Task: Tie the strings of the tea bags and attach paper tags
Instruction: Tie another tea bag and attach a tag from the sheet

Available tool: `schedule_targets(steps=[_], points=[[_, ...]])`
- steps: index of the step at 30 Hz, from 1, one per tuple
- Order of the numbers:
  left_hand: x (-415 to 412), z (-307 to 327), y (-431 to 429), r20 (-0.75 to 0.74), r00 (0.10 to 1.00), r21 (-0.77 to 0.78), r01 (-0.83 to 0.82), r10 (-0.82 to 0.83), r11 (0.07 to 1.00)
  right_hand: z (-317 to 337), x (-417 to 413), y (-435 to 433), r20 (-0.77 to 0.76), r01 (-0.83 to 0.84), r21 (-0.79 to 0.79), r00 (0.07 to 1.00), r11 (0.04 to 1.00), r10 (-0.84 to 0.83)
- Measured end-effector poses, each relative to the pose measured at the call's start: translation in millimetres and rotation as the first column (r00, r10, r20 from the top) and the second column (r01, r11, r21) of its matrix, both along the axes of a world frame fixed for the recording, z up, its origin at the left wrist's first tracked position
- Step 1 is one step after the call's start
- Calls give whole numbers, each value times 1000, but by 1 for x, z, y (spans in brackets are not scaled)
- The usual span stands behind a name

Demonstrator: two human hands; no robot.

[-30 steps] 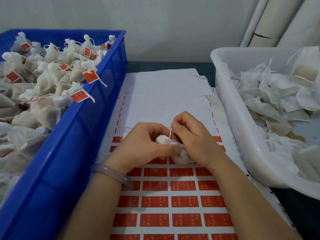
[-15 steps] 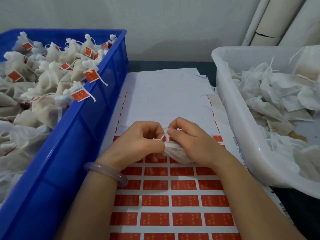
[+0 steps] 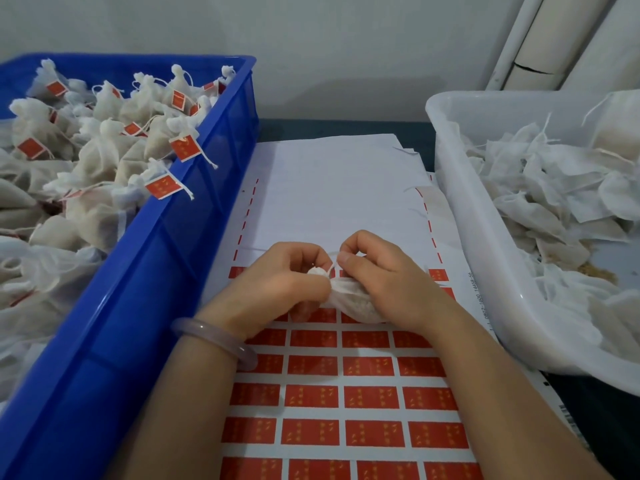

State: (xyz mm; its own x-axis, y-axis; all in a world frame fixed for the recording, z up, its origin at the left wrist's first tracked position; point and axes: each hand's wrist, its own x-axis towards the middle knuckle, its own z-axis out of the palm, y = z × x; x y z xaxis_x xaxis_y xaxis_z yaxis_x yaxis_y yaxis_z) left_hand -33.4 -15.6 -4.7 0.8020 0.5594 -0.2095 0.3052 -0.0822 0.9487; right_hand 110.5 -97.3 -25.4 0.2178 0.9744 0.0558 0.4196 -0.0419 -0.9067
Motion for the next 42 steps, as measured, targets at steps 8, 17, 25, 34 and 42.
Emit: schedule_targets(steps=[8, 17, 25, 34, 42], points=[[3, 0, -2, 20, 1000, 73, 3, -4, 997, -1, -1, 0, 2, 38, 11, 999, 999, -38], [-4, 1, 3, 47, 997, 74, -67, 64, 995, 2, 2, 1, -14, 75, -7, 997, 997, -75], [8, -4, -6, 96, 988, 112, -133, 122, 985, 1, 0, 0, 6, 79, -20, 997, 997, -79], [12, -9, -5, 155, 981, 172, -143, 116, 975, 1, -10, 3, -100, 306, 222, 952, 926, -291], [17, -2, -11, 321, 943, 223, -167, 89, 960, 12, -14, 6, -915, 302, 126, 403, 945, -7]])
